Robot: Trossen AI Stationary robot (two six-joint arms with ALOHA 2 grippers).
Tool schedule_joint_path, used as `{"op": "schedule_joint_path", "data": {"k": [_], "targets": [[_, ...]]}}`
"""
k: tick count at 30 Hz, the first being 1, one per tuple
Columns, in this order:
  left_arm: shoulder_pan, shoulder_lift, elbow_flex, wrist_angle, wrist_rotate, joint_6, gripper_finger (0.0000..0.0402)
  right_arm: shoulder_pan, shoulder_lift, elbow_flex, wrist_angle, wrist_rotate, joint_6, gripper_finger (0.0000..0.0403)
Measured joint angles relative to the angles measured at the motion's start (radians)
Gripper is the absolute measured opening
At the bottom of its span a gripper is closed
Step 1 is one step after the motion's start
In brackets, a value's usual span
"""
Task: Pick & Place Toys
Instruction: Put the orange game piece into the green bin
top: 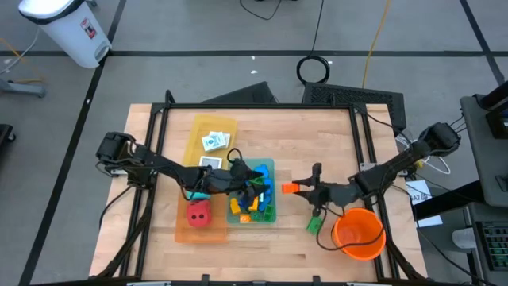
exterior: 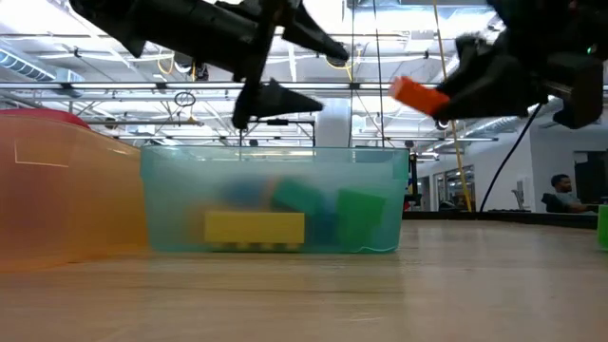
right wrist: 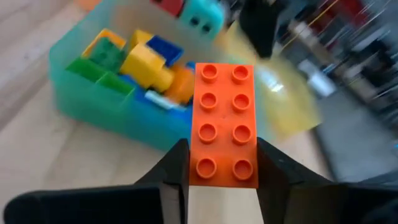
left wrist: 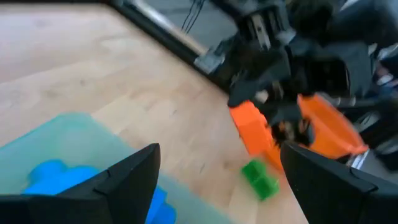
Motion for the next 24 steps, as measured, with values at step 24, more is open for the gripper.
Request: {"op": "schedule_joint_path", "data": {"k": [24], "targets": [[0.022,0.319,0.404,-0.118,0.099,0.105,0.0219,0.072,0.107,0.001,0.209,0.217,-0.193,0.0094]]}}
